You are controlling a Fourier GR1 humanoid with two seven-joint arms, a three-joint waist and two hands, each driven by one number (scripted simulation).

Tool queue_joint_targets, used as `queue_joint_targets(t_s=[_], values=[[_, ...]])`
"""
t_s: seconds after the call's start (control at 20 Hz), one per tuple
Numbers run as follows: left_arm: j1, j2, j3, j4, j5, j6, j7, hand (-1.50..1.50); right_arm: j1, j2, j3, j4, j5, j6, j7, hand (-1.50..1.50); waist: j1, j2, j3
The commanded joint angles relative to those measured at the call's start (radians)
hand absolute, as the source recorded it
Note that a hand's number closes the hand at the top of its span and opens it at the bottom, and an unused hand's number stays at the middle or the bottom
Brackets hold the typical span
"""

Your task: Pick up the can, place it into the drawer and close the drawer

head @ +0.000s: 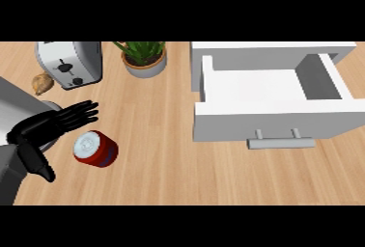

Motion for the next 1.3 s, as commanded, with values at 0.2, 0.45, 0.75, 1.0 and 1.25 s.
queue_joint_targets(t_s=[0.2,0.45,0.75,1.0,1.25], values=[[-0.041,-0.034,-0.022,0.140,-0.268,-0.001,-0.291,-1.50,-0.023,0.028,-0.004,0.037,0.032,0.037,-0.035,-1.50,-0.006,0.003,-0.001],[-0.043,-0.007,-0.059,0.226,-0.331,0.002,-0.403,-1.50,-0.027,-0.013,-0.030,0.003,-0.048,0.039,0.032,-1.50,-0.015,0.008,-0.003],[-0.041,-0.027,-0.118,0.298,-0.388,0.060,-0.495,-1.50,-0.011,-0.032,-0.070,0.007,-0.078,0.055,0.045,-1.50,-0.019,0.007,-0.003],[-0.028,-0.054,-0.173,0.343,-0.419,0.101,-0.565,-1.50,-0.019,-0.022,-0.069,-0.005,-0.090,0.046,0.056,-1.50,-0.026,0.011,-0.004],[-0.044,-0.084,-0.200,0.378,-0.408,0.113,-0.569,-1.50,-0.017,-0.012,-0.067,-0.044,-0.088,0.025,0.092,-1.50,-0.013,0.005,-0.002]])
